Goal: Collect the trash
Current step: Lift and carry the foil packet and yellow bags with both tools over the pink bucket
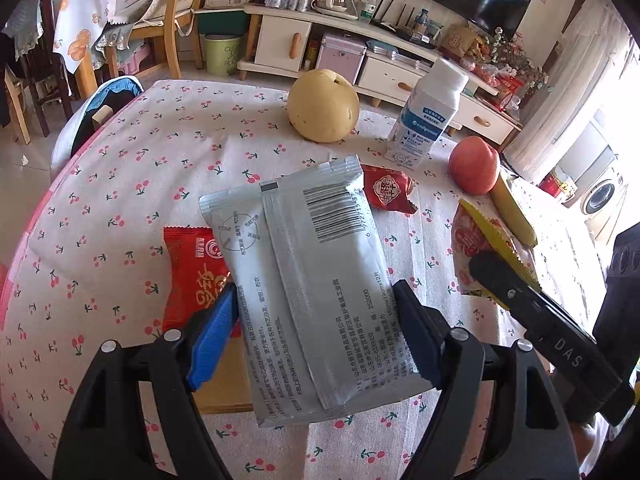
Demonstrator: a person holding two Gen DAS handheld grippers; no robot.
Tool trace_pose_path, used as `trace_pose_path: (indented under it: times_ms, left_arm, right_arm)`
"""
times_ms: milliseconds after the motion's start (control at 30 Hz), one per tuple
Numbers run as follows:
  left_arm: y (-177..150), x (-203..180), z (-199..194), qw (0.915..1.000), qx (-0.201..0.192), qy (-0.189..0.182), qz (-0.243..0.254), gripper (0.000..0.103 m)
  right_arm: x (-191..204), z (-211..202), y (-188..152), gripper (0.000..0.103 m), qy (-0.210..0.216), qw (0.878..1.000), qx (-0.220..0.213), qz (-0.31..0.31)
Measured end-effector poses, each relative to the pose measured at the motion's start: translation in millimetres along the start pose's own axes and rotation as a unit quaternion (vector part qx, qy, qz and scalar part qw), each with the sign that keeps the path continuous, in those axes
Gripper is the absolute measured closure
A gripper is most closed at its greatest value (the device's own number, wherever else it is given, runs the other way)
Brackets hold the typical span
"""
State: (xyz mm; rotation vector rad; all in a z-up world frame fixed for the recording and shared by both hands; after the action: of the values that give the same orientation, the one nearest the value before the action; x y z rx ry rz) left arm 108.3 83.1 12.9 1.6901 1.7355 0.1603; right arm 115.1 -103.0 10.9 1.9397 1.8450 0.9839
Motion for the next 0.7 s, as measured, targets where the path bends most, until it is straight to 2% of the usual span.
trace_pose_path:
  times_ms: [700]
  left_arm:
    - [-3.2, 42.9, -70.6, 0.9991, -0.038, -0.002, -0.020, 0.025]
  right_arm:
    - [58.5, -25.8, -21.3, 0.055, 0.008, 0.997, -0.024, -0.068]
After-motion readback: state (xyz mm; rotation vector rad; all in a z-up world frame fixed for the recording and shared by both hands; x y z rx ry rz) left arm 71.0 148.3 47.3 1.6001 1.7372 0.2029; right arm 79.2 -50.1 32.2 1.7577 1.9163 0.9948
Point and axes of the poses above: each gripper's, at about its wrist camera, not at the fingertips, and z roughly the way its jaws point, x to its left, y to its top, the point moved 6 cm from there along z, roughly the way its jaws point, and after that the axes turned 13 degrees about -y, right-handed, at the moved point
